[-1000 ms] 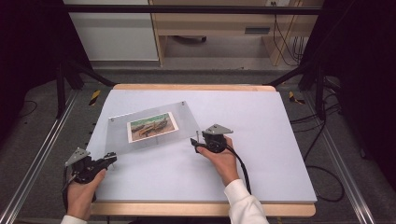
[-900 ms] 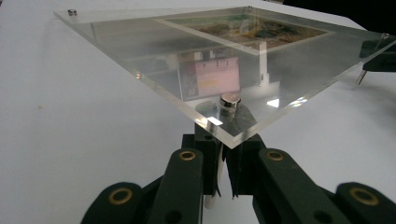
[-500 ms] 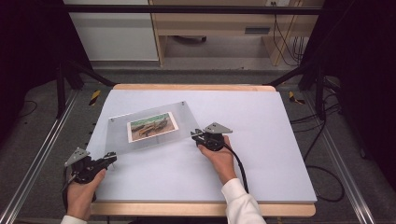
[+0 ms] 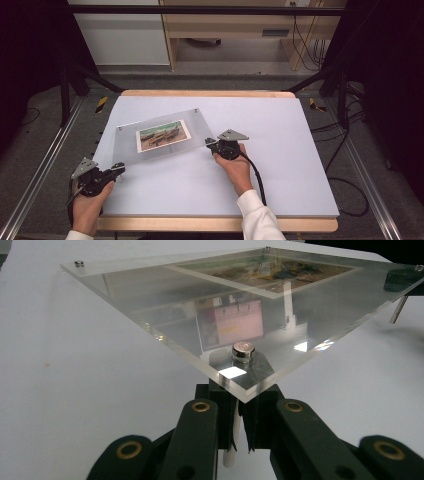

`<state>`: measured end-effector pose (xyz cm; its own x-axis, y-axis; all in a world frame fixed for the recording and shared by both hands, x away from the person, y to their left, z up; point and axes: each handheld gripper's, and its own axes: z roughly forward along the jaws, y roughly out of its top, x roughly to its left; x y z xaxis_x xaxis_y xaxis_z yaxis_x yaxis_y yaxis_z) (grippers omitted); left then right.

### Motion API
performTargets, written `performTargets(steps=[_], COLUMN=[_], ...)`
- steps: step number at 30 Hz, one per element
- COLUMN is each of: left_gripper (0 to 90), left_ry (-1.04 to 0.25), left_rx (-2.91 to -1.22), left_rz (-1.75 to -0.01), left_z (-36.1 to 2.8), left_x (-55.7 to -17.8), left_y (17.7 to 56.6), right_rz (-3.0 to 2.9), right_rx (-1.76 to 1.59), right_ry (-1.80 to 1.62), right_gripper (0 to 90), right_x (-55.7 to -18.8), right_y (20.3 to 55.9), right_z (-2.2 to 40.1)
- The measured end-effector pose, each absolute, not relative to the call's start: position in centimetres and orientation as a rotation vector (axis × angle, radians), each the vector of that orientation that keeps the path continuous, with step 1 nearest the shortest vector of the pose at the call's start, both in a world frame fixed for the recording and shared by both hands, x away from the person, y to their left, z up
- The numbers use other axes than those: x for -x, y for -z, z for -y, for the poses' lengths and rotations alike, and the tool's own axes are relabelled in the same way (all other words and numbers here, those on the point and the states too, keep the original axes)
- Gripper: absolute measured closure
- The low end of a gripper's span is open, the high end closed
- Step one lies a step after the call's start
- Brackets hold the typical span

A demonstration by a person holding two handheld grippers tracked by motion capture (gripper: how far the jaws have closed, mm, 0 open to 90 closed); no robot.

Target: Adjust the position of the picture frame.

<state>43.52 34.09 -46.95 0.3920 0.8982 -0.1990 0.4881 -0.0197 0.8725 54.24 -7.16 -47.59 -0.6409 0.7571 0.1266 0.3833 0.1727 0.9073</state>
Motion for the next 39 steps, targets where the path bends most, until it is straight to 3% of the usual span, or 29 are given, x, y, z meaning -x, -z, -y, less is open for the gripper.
performTargets(steps=[24,39], left_gripper=[83.7,83.2], left_ry=[-0.621,-0.55], left_rx=[-1.547,-1.623], left_rz=[-1.176,-1.011], left_z=[-34.0,-26.5], left_x=[-43.4,-45.9], left_y=[43.9,42.3], right_rz=[-2.065,-1.921], right_rx=[-1.02,-1.123], right_ry=[-1.535,-1.493], right_gripper=[84.5,84.3], right_x=[-52.6,-48.8], right_y=[44.7,43.3], right_z=[7.3,15.5])
